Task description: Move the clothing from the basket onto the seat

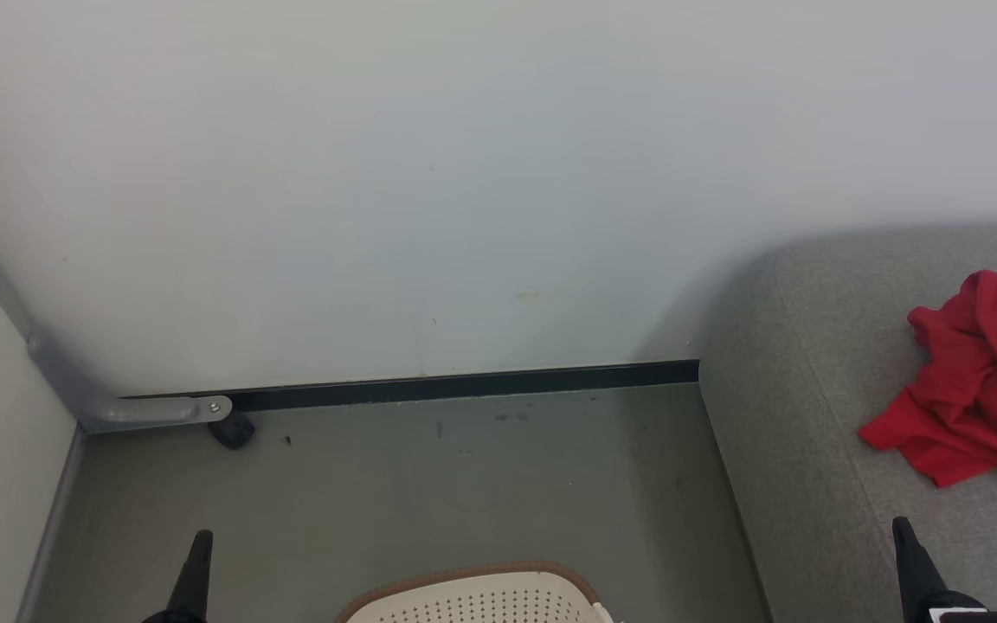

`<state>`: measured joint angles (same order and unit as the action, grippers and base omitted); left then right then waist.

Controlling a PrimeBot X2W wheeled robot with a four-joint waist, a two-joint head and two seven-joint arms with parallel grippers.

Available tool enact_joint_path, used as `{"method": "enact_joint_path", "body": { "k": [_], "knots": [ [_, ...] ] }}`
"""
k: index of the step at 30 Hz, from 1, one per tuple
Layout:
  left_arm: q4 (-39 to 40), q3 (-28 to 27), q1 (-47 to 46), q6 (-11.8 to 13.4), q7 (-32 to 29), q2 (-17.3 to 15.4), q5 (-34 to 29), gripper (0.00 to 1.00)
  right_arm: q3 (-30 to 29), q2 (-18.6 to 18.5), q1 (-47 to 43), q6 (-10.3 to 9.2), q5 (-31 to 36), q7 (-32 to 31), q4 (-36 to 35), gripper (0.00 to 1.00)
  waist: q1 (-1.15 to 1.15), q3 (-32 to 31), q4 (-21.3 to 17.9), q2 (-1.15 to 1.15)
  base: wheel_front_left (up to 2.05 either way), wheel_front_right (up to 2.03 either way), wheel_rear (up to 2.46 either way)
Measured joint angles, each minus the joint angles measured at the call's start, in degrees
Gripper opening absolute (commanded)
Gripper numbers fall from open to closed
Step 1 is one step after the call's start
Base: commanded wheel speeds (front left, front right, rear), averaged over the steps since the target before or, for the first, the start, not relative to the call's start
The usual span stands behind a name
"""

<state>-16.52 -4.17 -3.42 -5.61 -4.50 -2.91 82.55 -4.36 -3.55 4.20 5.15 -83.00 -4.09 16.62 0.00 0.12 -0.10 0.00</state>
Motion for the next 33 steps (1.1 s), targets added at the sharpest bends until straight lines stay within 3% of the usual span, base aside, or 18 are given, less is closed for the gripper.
{"method": "enact_joint_path", "body": {
  "k": [12,33],
  "knots": [
    [-0.4,-1.1,-1.1,-1.5,-2.0,0.5,9.0,0.00,-3.3,1.0,1.0,1.76,-8.4,-2.4,0.5,0.00,0.00,0.0,0.1,0.00,0.00,0.00,0.00],
    [-0.4,-1.1,-1.1,-1.5,-2.0,0.6,9.1,0.00,-3.3,1.0,1.1,1.76,-8.4,-2.4,0.5,0.00,0.00,0.0,0.1,0.00,0.00,0.00,0.00]
  ]
}}
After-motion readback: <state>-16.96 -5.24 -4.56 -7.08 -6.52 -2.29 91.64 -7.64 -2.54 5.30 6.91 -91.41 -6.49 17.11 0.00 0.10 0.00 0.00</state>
